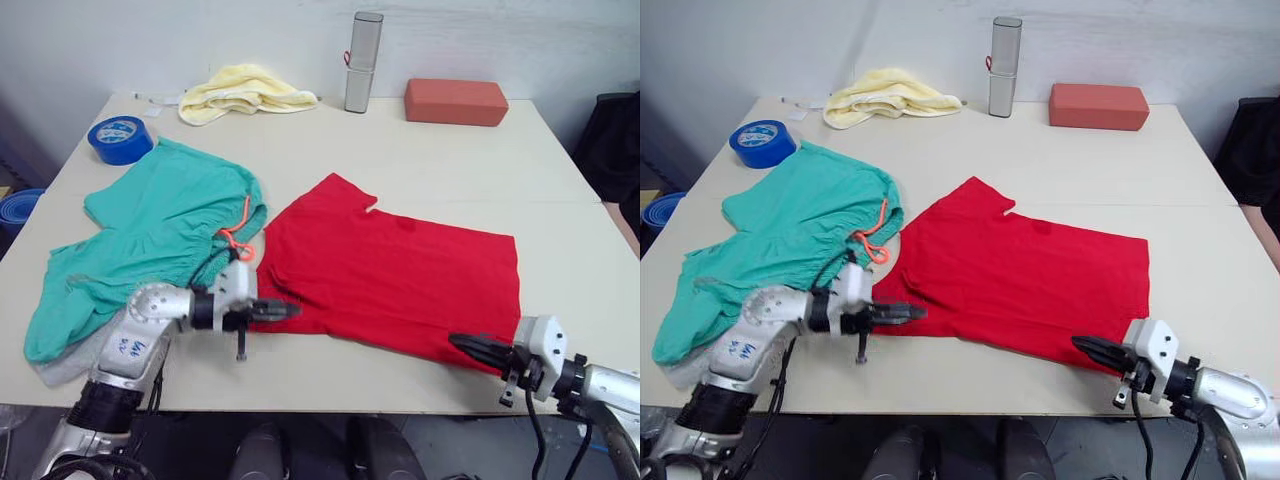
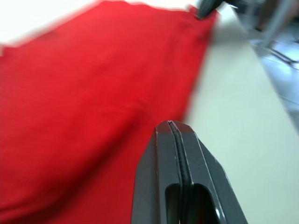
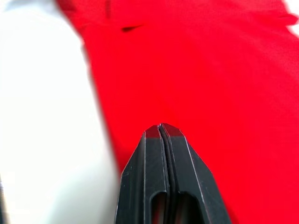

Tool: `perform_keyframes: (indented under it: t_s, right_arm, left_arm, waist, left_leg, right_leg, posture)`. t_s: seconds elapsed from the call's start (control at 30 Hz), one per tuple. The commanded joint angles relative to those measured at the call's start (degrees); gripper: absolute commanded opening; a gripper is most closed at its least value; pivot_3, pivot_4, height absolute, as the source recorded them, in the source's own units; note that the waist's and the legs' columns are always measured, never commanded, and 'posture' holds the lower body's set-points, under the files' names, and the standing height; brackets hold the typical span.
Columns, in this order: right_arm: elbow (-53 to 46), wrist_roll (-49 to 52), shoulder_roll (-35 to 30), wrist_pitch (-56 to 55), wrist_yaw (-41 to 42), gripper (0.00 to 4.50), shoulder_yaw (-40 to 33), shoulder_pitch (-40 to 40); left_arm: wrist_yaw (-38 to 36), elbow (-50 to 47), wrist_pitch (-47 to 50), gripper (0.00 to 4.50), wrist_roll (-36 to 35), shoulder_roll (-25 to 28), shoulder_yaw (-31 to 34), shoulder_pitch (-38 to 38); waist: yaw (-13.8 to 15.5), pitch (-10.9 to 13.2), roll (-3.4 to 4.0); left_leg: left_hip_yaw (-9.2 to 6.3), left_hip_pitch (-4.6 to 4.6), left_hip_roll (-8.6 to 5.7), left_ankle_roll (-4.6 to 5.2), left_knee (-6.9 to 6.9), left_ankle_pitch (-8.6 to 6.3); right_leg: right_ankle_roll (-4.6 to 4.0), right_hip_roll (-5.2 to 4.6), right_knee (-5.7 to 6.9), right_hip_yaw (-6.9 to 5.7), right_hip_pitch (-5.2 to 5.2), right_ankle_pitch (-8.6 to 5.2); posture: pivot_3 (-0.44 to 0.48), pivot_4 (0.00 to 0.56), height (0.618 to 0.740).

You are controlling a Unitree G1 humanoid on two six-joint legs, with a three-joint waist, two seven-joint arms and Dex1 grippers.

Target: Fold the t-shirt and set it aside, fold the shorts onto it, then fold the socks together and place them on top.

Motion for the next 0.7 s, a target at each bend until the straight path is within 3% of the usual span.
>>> perform_keyframes:
  t_s: [0.03, 0.33, 0.53, 0.7]
  right_arm:
    - [-1.27, -1.39, 0.64, -0.46, -0.65, 0.01, 1.89, -1.66]
    - [3.15, -2.18, 1.25, 0.0, -2.22, 0.01, 1.53, -3.42]
    - [7.2, -1.65, 1.01, -0.51, -2.99, 0.01, -1.6, -3.31]
    - [12.47, -5.47, -0.14, -2.81, -5.29, 0.01, -3.92, -3.34]
  left_arm:
    - [1.86, 3.41, -3.2, 0.0, 5.1, 0.16, -1.13, -2.21]
    - [11.96, 17.5, -5.62, 0.0, 12.69, -5.75, -1.0, -12.73]
    - [14.36, 22.18, -5.23, 0.0, 12.39, -10.21, 0.27, -17.03]
    - [16.34, 21.0, -2.56, 0.0, 14.32, -8.3, 0.95, -16.14]
  waist:
    - [0.02, 0.0, 0.0]
    - [0.1, 0.01, -0.01]
    - [0.1, 0.01, -0.01]
    - [-0.13, 0.0, -0.01]
  left_leg:
    - [0.0, 0.0, -0.01, 0.02, 0.0, -0.01]
    - [-0.06, -0.11, -0.05, 0.08, 0.02, 0.0]
    - [-0.01, -0.11, -0.04, 0.08, 0.03, 0.0]
    - [0.02, -0.09, -0.01, 0.05, 0.03, 0.01]
  right_leg:
    - [0.0, -0.02, -0.01, 0.0, 0.0, 0.0]
    - [0.02, 0.0, -0.06, -0.17, -0.01, 0.01]
    - [0.03, 0.17, -0.05, -0.14, -0.01, 0.02]
    - [0.04, 0.23, -0.05, -0.09, -0.03, 0.02]
  posture:
    - [0.0, 0.15, 0.74]
    - [0.0, 0.15, 0.74]
    - [0.0, 0.15, 0.74]
    - [0.0, 0.15, 0.74]
